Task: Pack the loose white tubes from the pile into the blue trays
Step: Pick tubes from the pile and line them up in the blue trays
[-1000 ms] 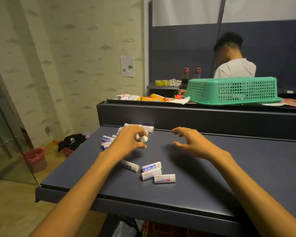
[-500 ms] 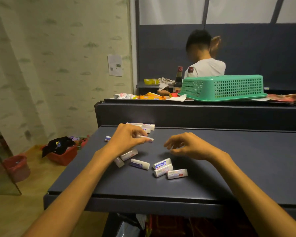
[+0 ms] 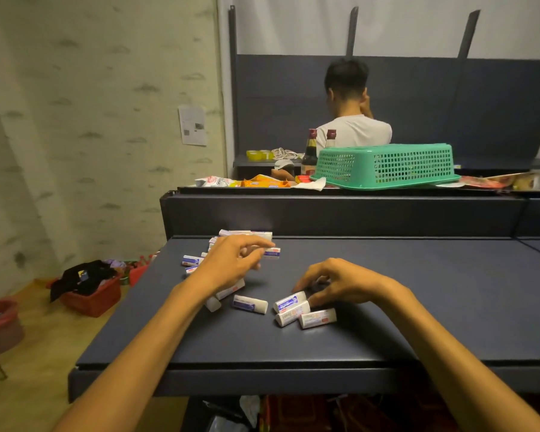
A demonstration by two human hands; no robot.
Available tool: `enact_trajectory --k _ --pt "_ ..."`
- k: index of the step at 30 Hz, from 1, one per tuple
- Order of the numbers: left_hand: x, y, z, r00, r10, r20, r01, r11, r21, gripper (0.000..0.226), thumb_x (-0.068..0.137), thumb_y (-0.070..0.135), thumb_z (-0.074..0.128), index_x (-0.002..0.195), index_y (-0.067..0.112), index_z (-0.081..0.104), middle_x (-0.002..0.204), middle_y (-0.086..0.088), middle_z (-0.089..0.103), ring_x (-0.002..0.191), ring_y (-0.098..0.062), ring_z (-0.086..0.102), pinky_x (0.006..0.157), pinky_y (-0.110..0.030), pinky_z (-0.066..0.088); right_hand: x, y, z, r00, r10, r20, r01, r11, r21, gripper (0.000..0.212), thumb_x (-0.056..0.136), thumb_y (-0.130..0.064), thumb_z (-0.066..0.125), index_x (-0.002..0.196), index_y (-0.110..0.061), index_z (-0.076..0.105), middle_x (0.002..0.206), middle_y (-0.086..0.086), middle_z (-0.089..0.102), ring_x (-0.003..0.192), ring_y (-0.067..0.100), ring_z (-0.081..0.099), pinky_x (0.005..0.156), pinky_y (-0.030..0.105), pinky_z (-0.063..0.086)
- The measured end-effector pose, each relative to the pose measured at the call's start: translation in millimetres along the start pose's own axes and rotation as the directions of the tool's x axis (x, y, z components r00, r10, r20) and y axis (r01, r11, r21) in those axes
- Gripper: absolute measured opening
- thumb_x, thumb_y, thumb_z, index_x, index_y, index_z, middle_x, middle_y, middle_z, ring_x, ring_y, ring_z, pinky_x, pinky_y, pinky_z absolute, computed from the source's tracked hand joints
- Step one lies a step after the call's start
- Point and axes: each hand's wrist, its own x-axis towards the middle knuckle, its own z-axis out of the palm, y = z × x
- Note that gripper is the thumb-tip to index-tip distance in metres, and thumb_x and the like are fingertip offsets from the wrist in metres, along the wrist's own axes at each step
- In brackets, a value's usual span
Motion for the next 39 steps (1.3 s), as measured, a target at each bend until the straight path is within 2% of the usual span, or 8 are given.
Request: enact_trajectory --k 7,12,17,21,27,32,35,39 --pt "7.1 -3.7 2.3 0.999 -0.044 0.004 0.044 0.998 -0.036 0.026 0.085 0.014 0.069 0.109 0.024 0.073 0.109 0.006 0.069 0.092 -0.007 0.066 0.078 -0.01 0.05 6.5 5.3 -0.6 0.998 0.004 -0.066 -0.003 1.0 0.014 0.014 0.089 -0.024 0.068 0.103 -0.025 0.069 0.101 -0.009 0.07 0.093 0.008 0.064 0.089 0.028 0.053" --pt "12.2 -3.9 3.9 0.998 -0.055 -0.018 0.055 0.998 0.022 0.027 0.08 0.013 0.076 0.104 0.025 0.074 0.102 0.008 0.068 0.091 -0.008 0.062 0.075 -0.015 0.049 4.7 17.9 -9.1 0.972 0.056 -0.228 -0.002 0.973 0.23 0.012 0.091 -0.026 0.066 0.101 -0.021 0.066 0.098 -0.007 0.071 0.09 0.009 0.067 0.083 0.025 0.054" --pt "16.3 -5.9 7.9 0.998 0.042 -0.052 -0.036 0.992 0.12 0.022 0.079 0.016 0.076 0.101 0.019 0.076 0.099 0.002 0.072 0.082 -0.007 0.064 0.075 -0.011 0.049 5.3 25.1 -17.1 0.936 0.095 -0.339 0.046 0.921 0.386 0.019 0.094 -0.019 0.061 0.111 -0.016 0.066 0.106 0.001 0.07 0.096 0.013 0.068 0.085 0.029 0.057" --pt "21.1 -7.6 9.4 0.996 0.068 -0.053 -0.059 0.985 0.161 0.023 0.076 0.022 0.079 0.099 0.021 0.076 0.097 0.002 0.073 0.085 -0.008 0.065 0.081 -0.018 0.052 5.5 26.9 -20.6 0.896 0.158 -0.415 0.112 0.823 0.557 0.018 0.092 -0.016 0.062 0.108 -0.011 0.054 0.102 0.012 0.067 0.09 0.025 0.07 0.077 0.035 0.059" --pt "22.6 -0.4 11.0 0.992 0.091 -0.082 -0.077 0.983 0.169 0.026 0.074 0.014 0.078 0.099 0.017 0.072 0.095 -0.001 0.073 0.075 -0.012 0.066 0.066 -0.01 0.05 5.5 28.3 -24.6 0.883 0.114 -0.456 0.123 0.88 0.458 0.005 0.096 -0.015 0.056 0.1 -0.013 0.058 0.095 0.006 0.068 0.087 0.018 0.068 0.072 0.029 0.057" --pt "21.6 -0.6 11.7 0.99 0.107 -0.091 -0.09 0.98 0.176 0.028 0.077 0.01 0.073 0.104 0.016 0.073 0.099 -0.003 0.073 0.08 -0.012 0.067 0.069 -0.006 0.049 5.4 24.4 -23.5 0.86 0.129 -0.494 0.125 0.885 0.448 0.017 0.099 -0.017 0.051 0.102 -0.02 0.067 0.102 -0.003 0.067 0.093 0.011 0.063 0.067 0.019 0.051" --pt "20.0 -1.0 11.1 0.986 0.123 -0.112 -0.105 0.982 0.159 0.027 0.078 0.01 0.072 0.103 0.018 0.073 0.096 -0.002 0.073 0.078 -0.012 0.067 0.07 -0.011 0.051 5.1 23.6 -22.1 0.865 0.167 -0.474 0.102 0.866 0.49 0.016 0.094 -0.019 0.06 0.107 -0.025 0.068 0.103 -0.001 0.068 0.092 0.011 0.065 0.073 0.021 0.052" --pt "18.4 -2.5 10.0 0.981 0.145 -0.131 -0.126 0.981 0.145 0.028 0.078 0.009 0.072 0.104 0.017 0.073 0.095 0.0 0.073 0.077 -0.01 0.066 0.071 -0.013 0.052 3.4 20.8 -19.1 0.901 0.165 -0.401 0.083 0.842 0.533 0.037 0.081 -0.008 0.075 0.114 -0.022 0.066 0.1 0.006 0.068 0.085 0.014 0.069 0.079 0.027 0.056"
